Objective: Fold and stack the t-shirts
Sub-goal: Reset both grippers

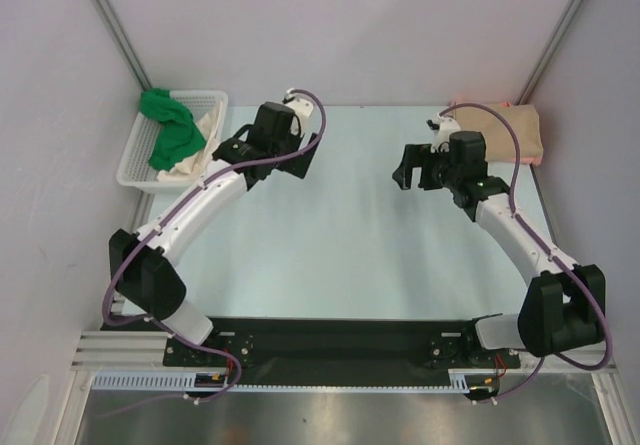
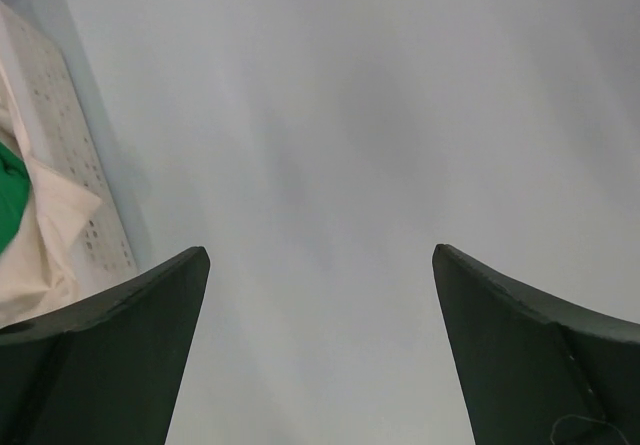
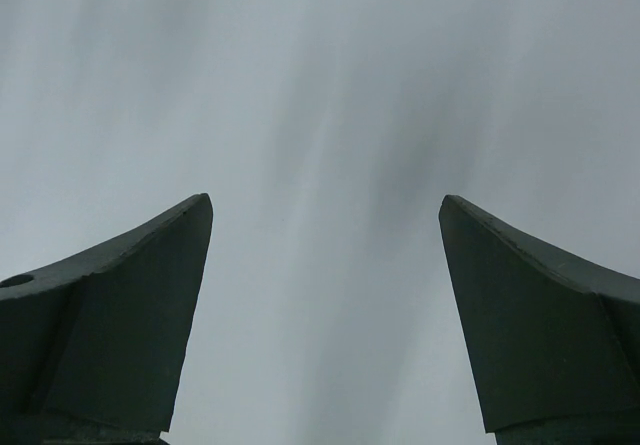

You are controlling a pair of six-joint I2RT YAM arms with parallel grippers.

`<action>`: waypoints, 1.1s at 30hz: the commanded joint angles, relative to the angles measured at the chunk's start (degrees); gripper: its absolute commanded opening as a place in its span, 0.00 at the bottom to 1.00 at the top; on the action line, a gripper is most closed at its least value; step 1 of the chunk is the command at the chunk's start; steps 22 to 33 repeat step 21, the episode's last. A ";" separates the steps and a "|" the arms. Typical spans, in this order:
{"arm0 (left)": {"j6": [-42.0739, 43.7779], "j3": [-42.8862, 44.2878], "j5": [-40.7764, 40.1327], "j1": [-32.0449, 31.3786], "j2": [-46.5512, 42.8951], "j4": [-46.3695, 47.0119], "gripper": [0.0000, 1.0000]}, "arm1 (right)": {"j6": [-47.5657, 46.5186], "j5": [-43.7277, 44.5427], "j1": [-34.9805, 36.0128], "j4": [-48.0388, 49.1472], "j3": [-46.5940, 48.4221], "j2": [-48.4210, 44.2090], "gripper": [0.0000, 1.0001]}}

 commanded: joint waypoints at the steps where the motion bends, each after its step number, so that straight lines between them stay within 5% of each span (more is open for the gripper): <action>1: -4.34 -3.10 1.17 1.68 -3.11 -0.08 1.00 | 1.83 3.31 3.01 3.70 -0.90 -3.32 1.00; 8: 0.66 -1.18 6.10 4.94 4.70 -1.58 1.00 | 6.04 11.13 8.55 2.05 1.54 3.96 1.00; 15: 5.51 2.61 4.88 5.03 8.04 -1.31 1.00 | -2.73 32.12 18.21 0.98 12.34 14.59 1.00; 33: 5.50 4.80 2.95 3.28 13.39 -0.88 1.00 | -2.39 29.69 15.94 3.62 15.52 19.44 1.00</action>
